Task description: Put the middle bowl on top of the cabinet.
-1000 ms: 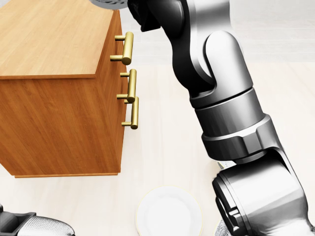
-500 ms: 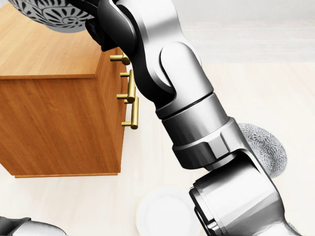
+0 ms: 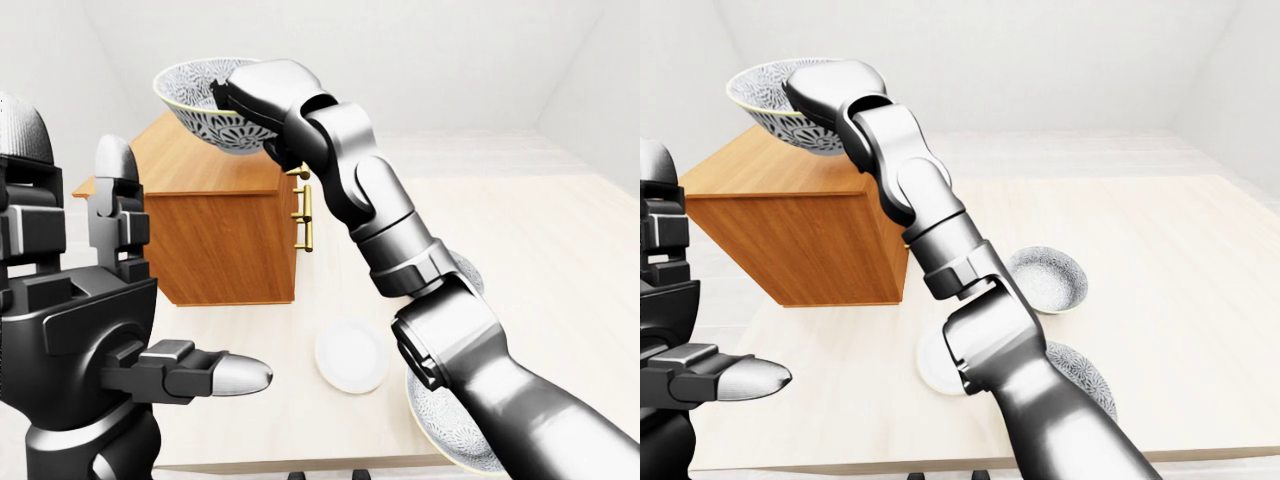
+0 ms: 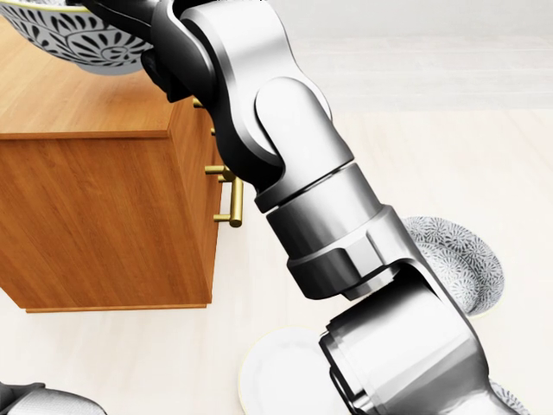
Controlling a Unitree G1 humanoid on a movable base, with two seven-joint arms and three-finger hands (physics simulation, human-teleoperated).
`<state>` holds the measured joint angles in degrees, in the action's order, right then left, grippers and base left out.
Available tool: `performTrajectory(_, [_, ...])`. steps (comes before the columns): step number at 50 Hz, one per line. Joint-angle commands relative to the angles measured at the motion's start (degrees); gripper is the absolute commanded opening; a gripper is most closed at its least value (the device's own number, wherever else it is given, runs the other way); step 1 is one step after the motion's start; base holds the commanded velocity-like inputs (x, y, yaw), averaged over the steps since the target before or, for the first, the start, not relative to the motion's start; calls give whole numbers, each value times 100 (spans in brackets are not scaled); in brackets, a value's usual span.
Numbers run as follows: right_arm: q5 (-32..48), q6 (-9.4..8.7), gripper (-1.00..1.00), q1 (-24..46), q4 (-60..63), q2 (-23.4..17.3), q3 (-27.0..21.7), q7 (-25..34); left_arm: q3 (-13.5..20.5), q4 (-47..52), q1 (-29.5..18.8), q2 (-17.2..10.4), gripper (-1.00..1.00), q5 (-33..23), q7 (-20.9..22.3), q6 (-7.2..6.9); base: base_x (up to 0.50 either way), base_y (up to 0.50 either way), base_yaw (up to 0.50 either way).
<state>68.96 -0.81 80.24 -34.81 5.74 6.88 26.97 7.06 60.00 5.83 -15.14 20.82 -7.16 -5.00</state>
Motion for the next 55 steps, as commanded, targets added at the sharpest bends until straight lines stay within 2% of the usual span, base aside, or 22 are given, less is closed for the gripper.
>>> performTrajectory(1, [-190, 304, -100, 277, -866, 42, 40, -526, 39, 0, 235, -118, 100, 131, -86, 0, 0, 0, 0])
performTrajectory(5, [-273, 581, -100, 731, -1948, 155, 10, -1074, 171, 0, 399, -152, 100, 219, -57, 0, 0, 0, 0])
performTrajectory(12, [-387, 581, -100, 1048, -2817, 276, -22, -1499, 412, 0, 654, -260, 100, 416, -17, 0, 0, 0, 0])
performTrajectory(18, [-289, 581, -100, 1145, -3271, 293, 35, -1906, 215, 0, 804, -246, 100, 332, 10, 0, 0, 0, 0])
performTrajectory(24, [-311, 581, -100, 1166, -3303, 304, 6, -1944, 371, 0, 745, -254, 100, 395, 26, 0, 0, 0, 0])
performTrajectory(38, [-347, 581, -100, 1118, -3268, 331, -10, -2003, 352, 0, 699, -379, 100, 481, -70, 0, 0, 0, 0])
performTrajectory(41, [-364, 581, -55, 1134, -3257, 336, -14, -1974, 375, 0, 683, -405, 100, 519, -100, 0, 0, 0, 0])
performTrajectory(45, [-382, 581, -18, 1120, -3246, 320, -18, -1983, 364, 0, 647, -459, 100, 565, -154, 0, 0, 0, 0])
performTrajectory(52, [-389, 581, 1, 1114, -3244, 326, -9, -1994, 339, 0, 649, -510, 100, 598, -211, 0, 0, 0, 0])
performTrajectory(55, [-396, 581, 21, 1135, -3281, 339, -6, -2017, 384, 0, 751, -504, 100, 610, -187, 0, 0, 0, 0])
